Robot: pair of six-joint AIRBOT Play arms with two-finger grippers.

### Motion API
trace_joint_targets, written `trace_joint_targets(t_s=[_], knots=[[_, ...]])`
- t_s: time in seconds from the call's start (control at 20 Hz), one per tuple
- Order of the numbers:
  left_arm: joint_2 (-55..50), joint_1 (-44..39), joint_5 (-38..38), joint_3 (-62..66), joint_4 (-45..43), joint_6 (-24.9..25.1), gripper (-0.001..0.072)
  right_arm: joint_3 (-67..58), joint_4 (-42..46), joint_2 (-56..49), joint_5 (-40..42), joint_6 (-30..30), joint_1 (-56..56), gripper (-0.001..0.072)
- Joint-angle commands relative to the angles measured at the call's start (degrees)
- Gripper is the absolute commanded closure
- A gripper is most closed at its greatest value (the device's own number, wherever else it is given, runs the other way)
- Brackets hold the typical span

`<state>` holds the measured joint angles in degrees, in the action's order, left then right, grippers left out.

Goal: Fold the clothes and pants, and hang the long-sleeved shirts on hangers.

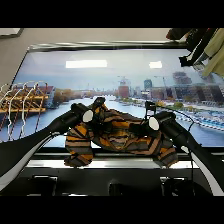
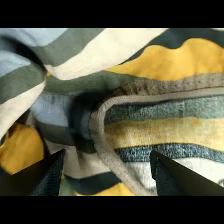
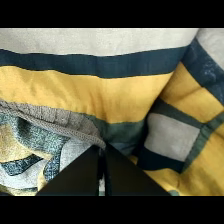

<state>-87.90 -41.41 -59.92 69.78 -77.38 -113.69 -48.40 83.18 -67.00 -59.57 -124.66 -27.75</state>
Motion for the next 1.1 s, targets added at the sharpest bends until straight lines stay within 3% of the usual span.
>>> trace_joint_targets(t_s=[0.0,0.15,0.2,0.3,0.35,0.5,0.65,0.85,1.05], knots=[[-2.75,-0.24,3.54,0.22,1.57,-2.16,0.0127,-0.04,0.02,0.04,-0.2,-0.11,-0.07,0.0684],[-4.57,-0.22,6.51,0.22,1.99,-4.42,0.0135,-0.04,0.02,0.04,-1.03,-0.09,-0.07,0.0684],[-4.81,-0.22,6.67,0.2,1.95,-4.85,0.0265,-0.04,0.02,0.04,-1.27,-0.09,-0.07,0.0684],[-4.9,-0.15,7.5,0.22,1.88,-4.81,0.0628,-0.04,0.02,0.04,-1.55,-0.09,-0.07,0.0684],[-4.9,-0.09,8.15,0.22,1.9,-4.83,0.0678,-0.04,0.02,0.07,-1.62,-0.09,-0.07,0.0684],[-3.82,0.68,7.21,0.44,1.66,-4.81,0.068,-0.09,0.44,1.4,-2.03,-0.61,-0.07,0.0684],[-0.66,2.54,1.7,3.28,-1.42,-4.79,0.0682,-2.34,3.1,4.9,-3.72,-2.4,-0.07,0.0684],[5.99,3.21,-8.63,12.24,-8.83,-3.23,0.0682,-13.97,5.44,7.85,-12.85,-1.92,-0.07,0.0684],[12.07,3.08,-17.86,20.48,-9.22,-1.97,0.0682,-30.97,5.62,8.2,-24.57,-1.09,-0.07,0.0684]])
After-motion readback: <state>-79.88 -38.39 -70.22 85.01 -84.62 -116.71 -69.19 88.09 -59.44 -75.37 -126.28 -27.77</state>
